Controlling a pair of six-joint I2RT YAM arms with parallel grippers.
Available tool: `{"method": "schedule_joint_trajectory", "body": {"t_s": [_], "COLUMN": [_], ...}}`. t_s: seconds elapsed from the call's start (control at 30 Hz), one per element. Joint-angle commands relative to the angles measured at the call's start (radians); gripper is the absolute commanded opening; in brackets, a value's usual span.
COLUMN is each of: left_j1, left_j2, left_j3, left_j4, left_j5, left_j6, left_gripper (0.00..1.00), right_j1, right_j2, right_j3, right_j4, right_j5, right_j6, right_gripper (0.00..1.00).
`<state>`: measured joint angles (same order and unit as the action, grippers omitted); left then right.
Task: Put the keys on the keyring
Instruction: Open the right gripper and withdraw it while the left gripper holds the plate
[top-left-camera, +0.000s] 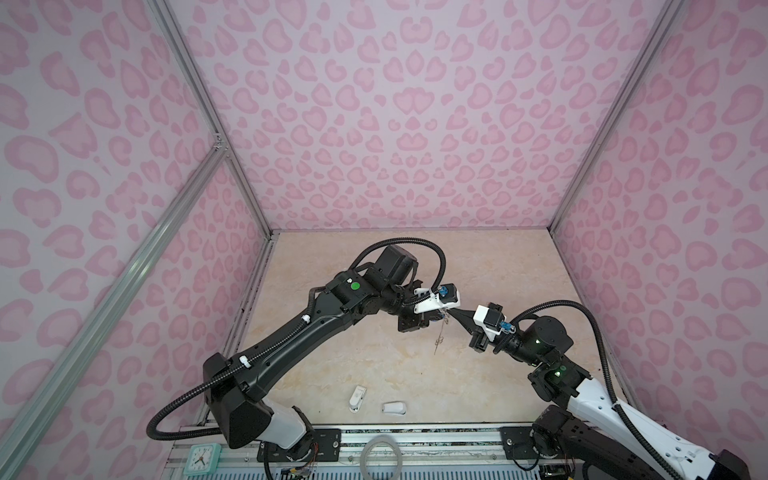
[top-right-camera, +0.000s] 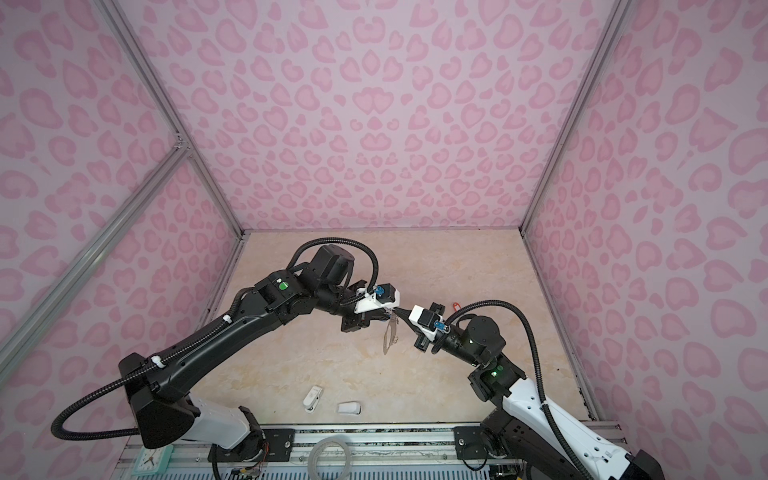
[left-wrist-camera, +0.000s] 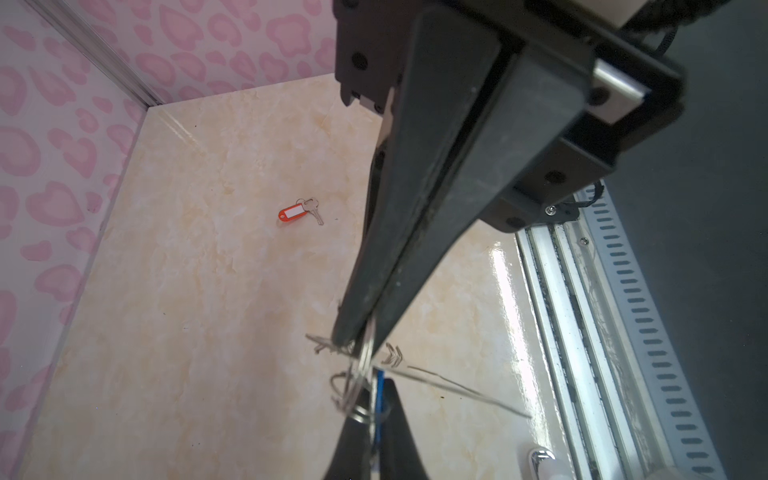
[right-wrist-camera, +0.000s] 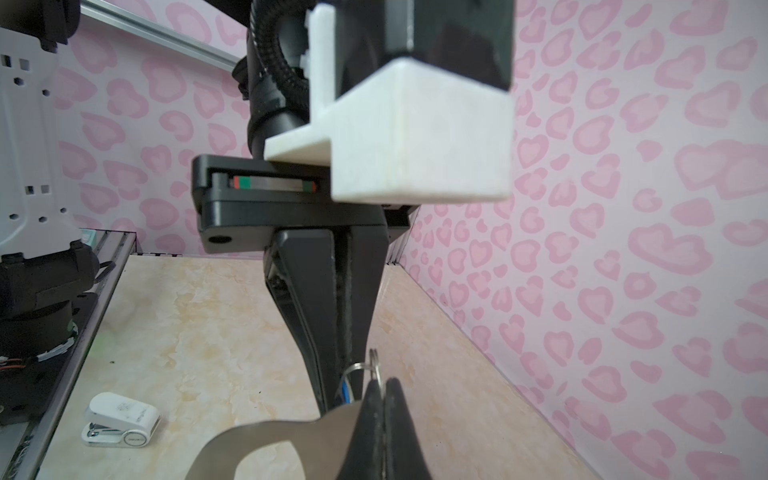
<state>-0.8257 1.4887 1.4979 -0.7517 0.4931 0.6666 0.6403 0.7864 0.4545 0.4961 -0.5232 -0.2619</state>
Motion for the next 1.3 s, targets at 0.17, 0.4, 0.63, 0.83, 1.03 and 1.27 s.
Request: {"method": "schedule_joint_trajectory", "body": {"t_s": [0.17, 0.4, 0.63, 0.83, 1.03, 1.27], "left_j1": [0.0, -0.03, -0.036, -0.036, -0.027, -0.001], "left_j2": [0.044, 0.094, 0.116, 0.135, 0.185, 0.315], "left_j3": [-0.012, 0.017, 0.028, 0.041, 0.05, 0.154], "left_j4": [0.026, 0.016, 0.025, 0.017, 0.016, -0.015], "left_j5": [0.01, -0.004, -0.017, -0.076, -0.064, -0.034], "left_j6": [-0.033, -0.041, -0.051, -0.055, -0.067, -0.027], "left_gripper": [0.03, 0.03, 0.03, 0.03, 0.03, 0.03], "right_j1": [-0.037, -0.045, -0.045, -0.045, -0.045, -0.09], "right_j2": [0.002, 0.012, 0.009, 0.013, 0.03, -0.082], "right_j3": [-0.06, -0.074, -0.071, -0.05, -0.06, -0.075], "right_j4": [0.09, 0.133, 0.088, -0.049, -0.12, -0.281], "right_j5": [0.036, 0.074, 0.104, 0.133, 0.205, 0.461], "right_j6": [0.067, 0.105, 0.108, 0.09, 0.099, 0.105], "right_gripper": [0.0, 0.0, 0.0, 0.0, 0.17, 0.35]}}
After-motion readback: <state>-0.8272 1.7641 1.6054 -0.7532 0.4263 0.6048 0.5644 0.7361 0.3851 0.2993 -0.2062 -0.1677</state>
